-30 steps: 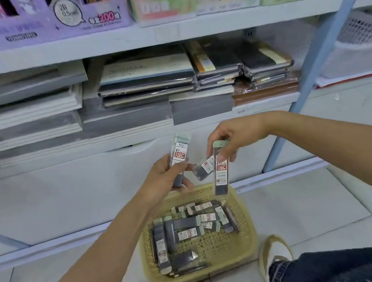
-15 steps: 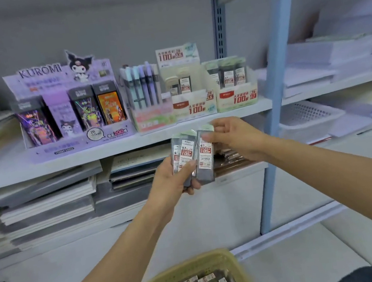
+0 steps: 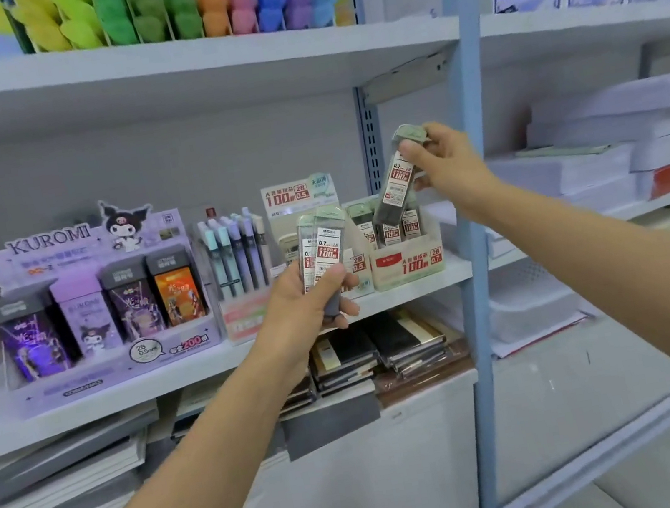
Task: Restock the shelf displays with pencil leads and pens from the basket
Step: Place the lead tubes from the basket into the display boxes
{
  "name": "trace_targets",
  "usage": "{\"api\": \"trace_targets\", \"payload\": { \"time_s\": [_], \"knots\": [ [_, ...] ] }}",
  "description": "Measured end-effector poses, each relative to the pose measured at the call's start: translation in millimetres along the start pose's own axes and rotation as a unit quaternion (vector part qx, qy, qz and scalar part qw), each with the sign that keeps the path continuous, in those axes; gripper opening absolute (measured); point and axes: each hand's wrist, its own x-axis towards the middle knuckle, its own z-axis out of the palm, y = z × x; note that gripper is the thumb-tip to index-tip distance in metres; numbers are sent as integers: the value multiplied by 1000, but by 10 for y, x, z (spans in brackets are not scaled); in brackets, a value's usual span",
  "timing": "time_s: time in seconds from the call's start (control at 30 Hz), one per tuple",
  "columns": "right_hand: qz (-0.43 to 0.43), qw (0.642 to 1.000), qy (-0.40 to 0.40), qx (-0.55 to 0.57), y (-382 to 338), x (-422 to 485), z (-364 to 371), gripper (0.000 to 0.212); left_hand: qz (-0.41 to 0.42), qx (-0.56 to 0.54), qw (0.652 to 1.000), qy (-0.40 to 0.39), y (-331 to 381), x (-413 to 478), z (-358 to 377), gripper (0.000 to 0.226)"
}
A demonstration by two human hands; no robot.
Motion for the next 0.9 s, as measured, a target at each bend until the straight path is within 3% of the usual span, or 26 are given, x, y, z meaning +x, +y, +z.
{"api": "trace_targets", "payload": {
  "time_s": [0.23, 0.47, 0.7, 0.9],
  "knots": [
    [20, 997, -28, -62, 375, 60, 173, 22, 1, -1, 1000, 7, -66, 229, -48, 15],
    [34, 973, -182, -138, 514, 64, 183, 18, -9, -3, 1000, 1, -136, 325, -90, 17],
    [7, 967, -153, -201, 533, 95, 258, 23, -17, -2, 1000, -7, -180, 342, -45, 17],
    [-34, 955, -79, -285, 484, 23, 294, 37, -26, 2, 1000, -10, -206, 295, 43, 17]
  ]
}}
